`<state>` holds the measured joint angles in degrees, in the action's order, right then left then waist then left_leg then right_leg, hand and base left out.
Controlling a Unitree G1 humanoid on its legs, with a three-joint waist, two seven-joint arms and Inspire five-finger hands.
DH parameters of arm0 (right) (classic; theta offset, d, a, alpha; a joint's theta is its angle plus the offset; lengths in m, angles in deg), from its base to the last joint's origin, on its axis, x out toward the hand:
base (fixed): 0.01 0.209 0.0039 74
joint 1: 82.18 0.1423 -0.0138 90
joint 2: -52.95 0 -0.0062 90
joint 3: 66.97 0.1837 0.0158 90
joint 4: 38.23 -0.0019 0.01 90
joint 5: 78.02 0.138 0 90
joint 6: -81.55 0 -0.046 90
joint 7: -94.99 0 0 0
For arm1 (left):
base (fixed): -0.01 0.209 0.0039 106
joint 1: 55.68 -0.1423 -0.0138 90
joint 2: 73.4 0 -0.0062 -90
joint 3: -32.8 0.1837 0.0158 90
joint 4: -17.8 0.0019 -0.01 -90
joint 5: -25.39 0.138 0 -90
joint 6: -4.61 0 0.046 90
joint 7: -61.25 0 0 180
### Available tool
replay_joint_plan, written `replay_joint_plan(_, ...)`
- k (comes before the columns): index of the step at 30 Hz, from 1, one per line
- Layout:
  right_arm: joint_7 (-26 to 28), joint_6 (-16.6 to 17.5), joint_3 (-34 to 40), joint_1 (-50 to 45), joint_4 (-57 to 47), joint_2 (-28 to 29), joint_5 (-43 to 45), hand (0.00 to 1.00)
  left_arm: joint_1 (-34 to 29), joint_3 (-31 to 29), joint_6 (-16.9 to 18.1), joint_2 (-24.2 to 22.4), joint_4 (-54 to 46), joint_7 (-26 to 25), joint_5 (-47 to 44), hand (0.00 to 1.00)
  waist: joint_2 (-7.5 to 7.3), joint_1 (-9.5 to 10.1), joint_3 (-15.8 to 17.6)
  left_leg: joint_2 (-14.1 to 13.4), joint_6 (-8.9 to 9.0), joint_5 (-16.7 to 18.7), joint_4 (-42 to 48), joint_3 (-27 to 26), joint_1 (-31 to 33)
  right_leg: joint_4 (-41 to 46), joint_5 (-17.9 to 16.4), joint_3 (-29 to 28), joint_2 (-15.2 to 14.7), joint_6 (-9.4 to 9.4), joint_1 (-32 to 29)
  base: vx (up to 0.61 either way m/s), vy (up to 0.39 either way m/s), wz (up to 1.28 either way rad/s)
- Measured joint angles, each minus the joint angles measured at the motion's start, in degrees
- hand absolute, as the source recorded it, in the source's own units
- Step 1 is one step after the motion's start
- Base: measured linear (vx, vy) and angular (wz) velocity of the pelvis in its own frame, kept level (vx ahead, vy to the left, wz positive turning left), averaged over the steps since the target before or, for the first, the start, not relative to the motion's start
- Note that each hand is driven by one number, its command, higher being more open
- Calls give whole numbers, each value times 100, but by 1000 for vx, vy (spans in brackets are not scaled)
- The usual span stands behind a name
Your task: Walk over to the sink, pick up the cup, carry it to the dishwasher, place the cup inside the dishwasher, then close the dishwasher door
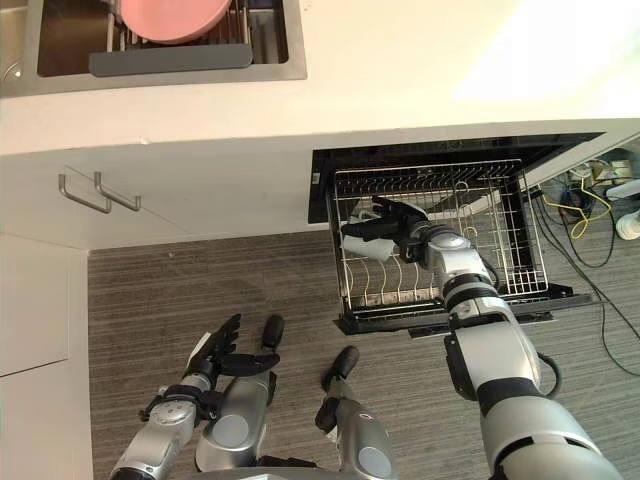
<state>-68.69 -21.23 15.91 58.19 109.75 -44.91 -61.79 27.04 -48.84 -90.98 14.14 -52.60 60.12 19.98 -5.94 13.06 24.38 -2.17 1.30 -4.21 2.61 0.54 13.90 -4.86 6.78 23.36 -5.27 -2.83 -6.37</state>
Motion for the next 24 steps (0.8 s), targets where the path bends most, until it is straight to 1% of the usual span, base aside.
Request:
replay_joint_plan(1,-57,10,1,-78,-156,-2,27,100,-3,0,0,0,0,-1,28,100,-2,-7,-1,-7,2,1,-11,-13,-37,0,0,-15,5,0,27,49,18,-14)
replay_joint_plan(2,-146,27,2,-260,-532,-11,136,100,-10,-1,0,0,1,-9,107,100,-18,-22,-12,-24,9,8,-36,-57,-121,0,1,-62,14,-1,72,43,26,-20)
replay_joint_plan(4,-279,76,12,-582,-1192,-22,422,100,-34,-11,5,2,12,-49,208,100,-82,-75,-66,-47,16,30,-44,-162,-185,1,1,-165,24,-2,82,35,28,-25)
replay_joint_plan(6,-335,130,40,-1065,-2047,-21,724,100,-81,-51,13,-2,136,-154,340,100,-211,-218,-174,-72,20,74,-45,-285,-277,2,0,-294,34,-3,112,34,27,-31)
replay_joint_plan(7,-337,148,102,-1438,-2531,-17,912,100,-137,-112,20,-7,282,-197,429,100,-295,-330,-321,-81,25,113,-43,-347,-326,2,-4,-357,38,-8,134,39,23,-32)
replay_joint_plan(8,-330,153,255,-1787,-2878,3,1013,100,-147,-141,25,-37,444,-231,441,100,-341,-381,-468,-81,32,127,-44,-382,-358,7,-6,-405,36,-11,136,57,26,-25)
replay_joint_plan(10,-287,168,710,-2514,-3626,93,1322,100,-157,-317,169,-172,900,-329,497,100,-375,-561,-760,-76,24,174,-49,-480,-497,8,-17,-502,24,-28,220,56,34,-23)
replay_joint_plan(11,-285,175,844,-2720,-3829,133,1422,100,-159,-380,235,-209,1051,-370,513,100,-372,-614,-851,-74,23,189,-50,-511,-535,9,-21,-535,21,-33,241,28,40,-30)
replay_joint_plan(12,-264,184,1107,-3142,-4271,236,1642,100,-167,-582,348,-312,1336,-440,558,100,-368,-696,-1045,-74,24,217,-63,-596,-612,10,-29,-619,17,-42,268,18,35,-31)
replay_joint_plan(13,-189,200,1321,-3574,-4732,390,1857,100,-199,-788,477,-407,1609,-560,604,100,-352,-822,-1207,-76,30,234,-96,-652,-721,10,-55,-693,15,-55,334,11,33,-34)
replay_joint_plan(15,3,254,1577,-4339,-5484,720,2034,100,-271,-1144,633,-547,2003,-752,671,100,-311,-1006,-1501,-80,54,253,-215,-802,-919,29,-136,-834,15,-69,390,-2,20,-34)
replay_joint_plan(16,68,269,1628,-4538,-5680,812,2083,100,-280,-1227,689,-585,2135,-799,673,100,-289,-1074,-1571,-80,62,258,-261,-843,-982,40,-148,-875,16,-62,406,-6,13,-33)
replay_joint_plan(19,419,375,1817,-5453,-6488,1336,2392,100,-321,-1473,807,-734,2638,-1027,645,100,-110,-1368,-1870,-74,70,257,-412,-988,-1194,45,-173,-1025,16,-41,466,-4,17,-24)
replay_joint_plan(20,453,402,1815,-5587,-6581,1437,2458,100,-343,-1493,812,-758,2680,-1077,619,100,-80,-1406,-1905,-75,70,257,-435,-1019,-1226,38,-173,-1051,19,-40,476,14,13,-23)
replay_joint_plan(22,570,588,1814,-6076,-6775,1839,2554,100,-353,-1579,830,-843,2888,-1223,389,100,49,-1477,-1981,-75,77,272,-485,-1109,-1365,-12,-150,-1119,26,-63,569,17,5,-18)
replay_joint_plan(24,608,694,1812,-6328,-6775,2080,2553,100,-355,-1588,840,-875,3016,-1297,177,100,137,-1528,-2001,-77,76,284,-505,-1135,-1452,-18,-148,-1141,30,-59,639,22,2,-7)
